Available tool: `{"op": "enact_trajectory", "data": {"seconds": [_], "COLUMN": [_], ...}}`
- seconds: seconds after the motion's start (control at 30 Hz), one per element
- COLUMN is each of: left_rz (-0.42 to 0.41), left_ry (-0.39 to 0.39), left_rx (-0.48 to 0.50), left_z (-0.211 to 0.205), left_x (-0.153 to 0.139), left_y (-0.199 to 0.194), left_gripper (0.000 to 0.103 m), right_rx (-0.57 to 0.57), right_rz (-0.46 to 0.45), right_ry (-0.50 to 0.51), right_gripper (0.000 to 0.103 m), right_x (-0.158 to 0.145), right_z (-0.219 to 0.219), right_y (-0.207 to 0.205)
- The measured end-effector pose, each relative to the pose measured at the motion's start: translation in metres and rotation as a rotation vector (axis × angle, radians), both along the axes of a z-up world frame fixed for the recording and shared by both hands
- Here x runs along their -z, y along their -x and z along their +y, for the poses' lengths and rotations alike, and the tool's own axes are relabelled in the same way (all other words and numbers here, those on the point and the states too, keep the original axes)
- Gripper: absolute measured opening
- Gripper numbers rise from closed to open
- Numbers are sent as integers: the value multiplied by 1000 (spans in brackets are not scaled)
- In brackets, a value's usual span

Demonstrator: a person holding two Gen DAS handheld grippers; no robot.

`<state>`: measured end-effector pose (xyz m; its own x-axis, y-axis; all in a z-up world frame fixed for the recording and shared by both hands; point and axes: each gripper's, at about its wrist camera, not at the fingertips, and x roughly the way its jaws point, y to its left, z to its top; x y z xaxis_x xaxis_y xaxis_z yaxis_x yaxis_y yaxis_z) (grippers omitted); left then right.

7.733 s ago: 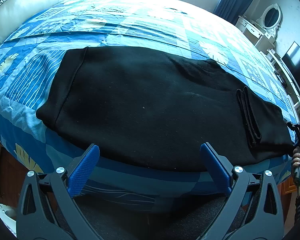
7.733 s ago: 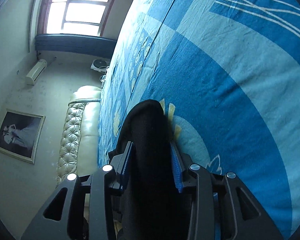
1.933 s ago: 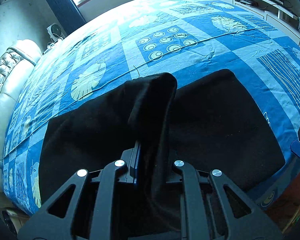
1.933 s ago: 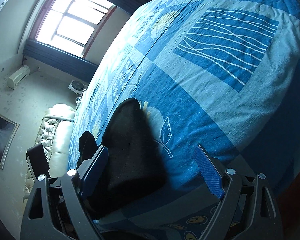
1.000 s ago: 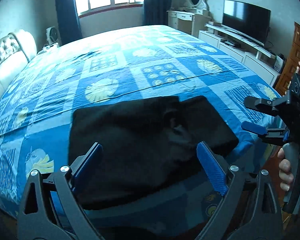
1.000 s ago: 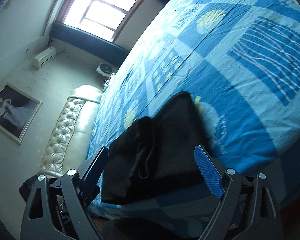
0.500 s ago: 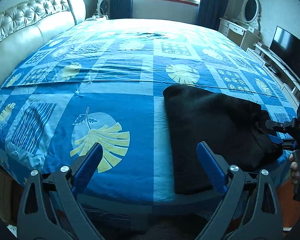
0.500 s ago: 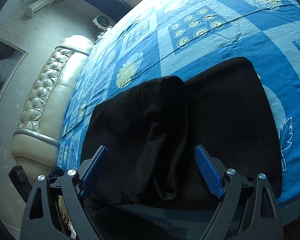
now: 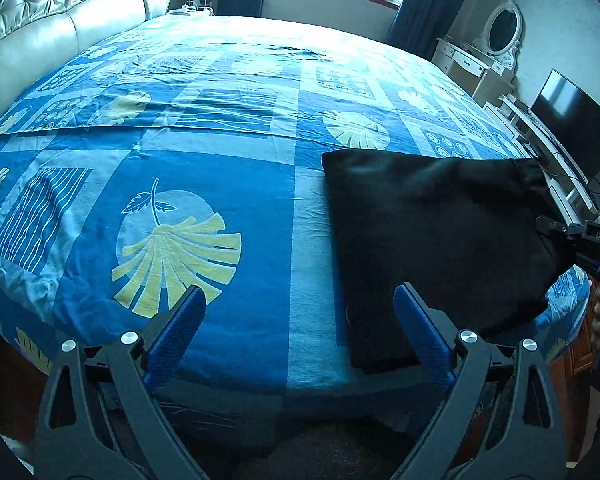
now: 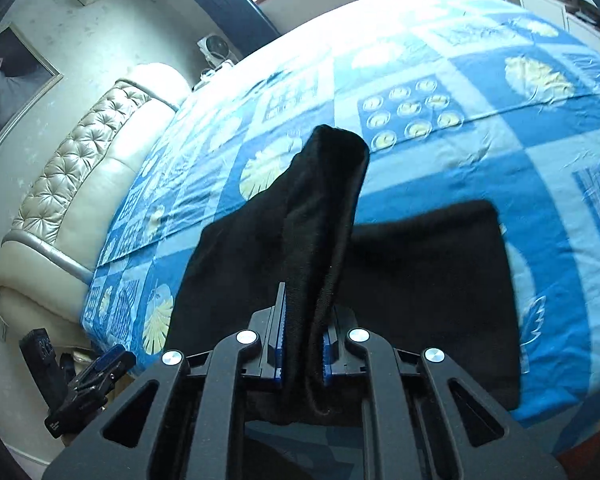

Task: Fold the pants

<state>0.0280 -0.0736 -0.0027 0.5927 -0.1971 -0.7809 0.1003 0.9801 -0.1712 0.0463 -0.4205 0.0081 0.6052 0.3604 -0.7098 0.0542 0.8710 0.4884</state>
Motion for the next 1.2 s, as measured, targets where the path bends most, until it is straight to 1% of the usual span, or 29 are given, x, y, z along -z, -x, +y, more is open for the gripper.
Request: {"op": "enact_trajectory", "data": {"seconds": [0.03, 0.1, 0.17, 0.23, 0.3, 0.4, 0.67, 1.0, 1.1, 1.13, 1.2], "left_rz": [2, 10, 17, 25, 35, 47, 54, 61, 63, 62, 62], "left_ry": [6, 20, 25, 21, 10, 7, -3, -3, -7, -9, -11], "left_rx": [4, 13, 23, 37, 46, 53, 64, 50, 48, 48, 49], "left_z": [-2, -8, -14, -21, -26, -30, -34, -31, -30, -30, -30], "left_x": [0, 2, 4, 8, 12, 16, 21, 25, 25, 26, 25], "left_y": [-1, -4, -6, -7, -9, -9, -9, -11, -10, -10, -9], "left_gripper": [95, 95, 95, 95, 95, 95, 95, 95, 95, 95, 95], "right_rx": [18, 50, 73, 88, 100, 123, 127, 141, 148, 151, 165], "right_rz": [-2, 20, 66, 120, 147, 131, 116, 105, 101, 98, 94], "right_ry": [20, 36, 35, 34, -8, -117, -226, -314, -356, -376, -415], "right_gripper": [13, 13, 13, 13, 13, 14, 14, 15, 17, 21, 24], "right_x": [-3, 3, 21, 45, 67, 82, 93, 99, 101, 102, 102], "right_z": [-9, -26, -42, -50, -56, -67, -73, -80, -84, -87, -91], "right_y": [2, 4, 5, 5, 5, 7, 10, 11, 13, 14, 18]}}
